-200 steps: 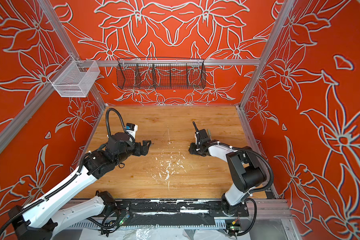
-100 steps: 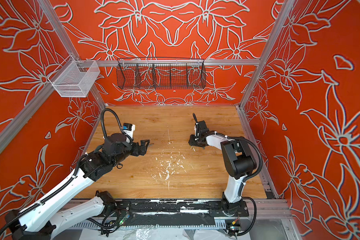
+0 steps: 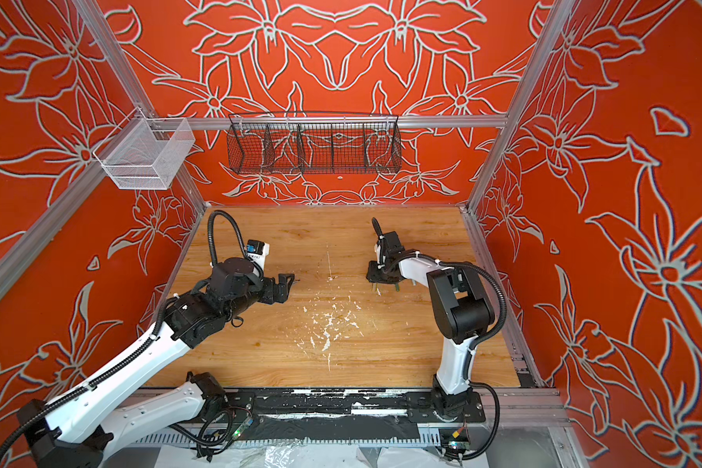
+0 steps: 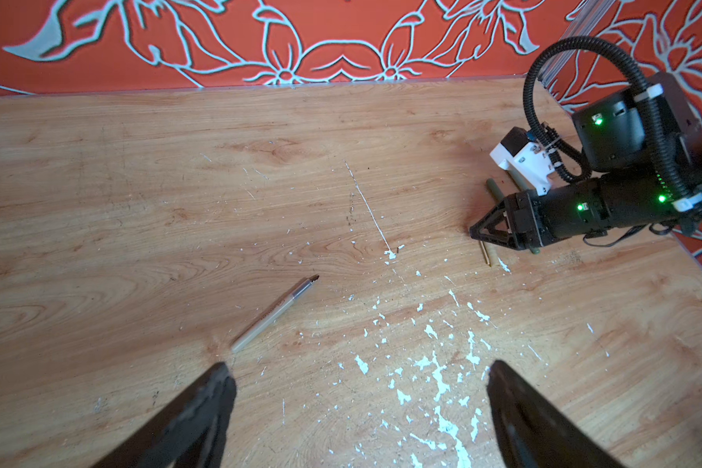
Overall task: Insert pens into pen caps
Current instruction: Rotate the pen cap at the center of the table, then pick up the pen cap from the center of the table.
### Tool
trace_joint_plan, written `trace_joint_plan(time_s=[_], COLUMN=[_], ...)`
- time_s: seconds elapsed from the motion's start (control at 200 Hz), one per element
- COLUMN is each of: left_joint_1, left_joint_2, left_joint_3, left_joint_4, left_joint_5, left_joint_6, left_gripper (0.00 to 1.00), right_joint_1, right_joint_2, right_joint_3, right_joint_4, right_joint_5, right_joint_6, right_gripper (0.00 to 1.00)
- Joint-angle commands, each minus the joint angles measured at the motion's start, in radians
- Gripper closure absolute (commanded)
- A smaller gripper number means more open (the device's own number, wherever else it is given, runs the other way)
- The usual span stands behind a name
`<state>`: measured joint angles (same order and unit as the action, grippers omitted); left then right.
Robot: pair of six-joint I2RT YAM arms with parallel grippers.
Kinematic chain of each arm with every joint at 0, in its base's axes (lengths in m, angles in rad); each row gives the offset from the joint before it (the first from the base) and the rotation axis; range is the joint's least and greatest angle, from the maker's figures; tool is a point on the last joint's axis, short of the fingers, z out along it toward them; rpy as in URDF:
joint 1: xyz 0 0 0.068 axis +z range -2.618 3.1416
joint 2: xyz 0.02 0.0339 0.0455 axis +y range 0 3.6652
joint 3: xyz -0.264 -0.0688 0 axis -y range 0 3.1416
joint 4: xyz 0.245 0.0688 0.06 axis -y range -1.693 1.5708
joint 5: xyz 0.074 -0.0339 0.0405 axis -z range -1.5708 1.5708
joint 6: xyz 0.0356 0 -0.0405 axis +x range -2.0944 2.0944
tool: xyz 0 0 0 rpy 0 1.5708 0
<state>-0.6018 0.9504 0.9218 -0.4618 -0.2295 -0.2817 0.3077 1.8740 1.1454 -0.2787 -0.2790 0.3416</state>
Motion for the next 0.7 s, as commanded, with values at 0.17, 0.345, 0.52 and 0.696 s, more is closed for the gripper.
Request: trace_joint_plan(time_s=[0.17,0.345,0.52,0.696], left_joint_1=[0.007,0.006,0.007,0.007], left_joint_2=[-0.025,-0.032,-0.033,-0.048], left_joint_3=[0.017,0.014,0.009,0.003], left_joint_4=[0.008,0.009,0.006,0.000], left_joint_5=[0.007,0.002,0.012,0.007], left_joint_6=[0.003,0.006,-0.002,-0.004], left_gripper=[0.03,0.03,0.03,0.03], right_joint_1=[0.005,0.005,0.005,0.007], right_joint_2=[0.000,-0.015,0.009,0.025], right_joint_3=[0.062,0.066,0.074,0.074], right_joint_4=[-0.148,-0.167,-0.171,-0.150], right_joint_5=[0.084,0.090,0.089,0.066], right_joint_6=[-0.056,-0.062,-0.065,-0.054], right_gripper=[0.69,0.71,0.72,0.75])
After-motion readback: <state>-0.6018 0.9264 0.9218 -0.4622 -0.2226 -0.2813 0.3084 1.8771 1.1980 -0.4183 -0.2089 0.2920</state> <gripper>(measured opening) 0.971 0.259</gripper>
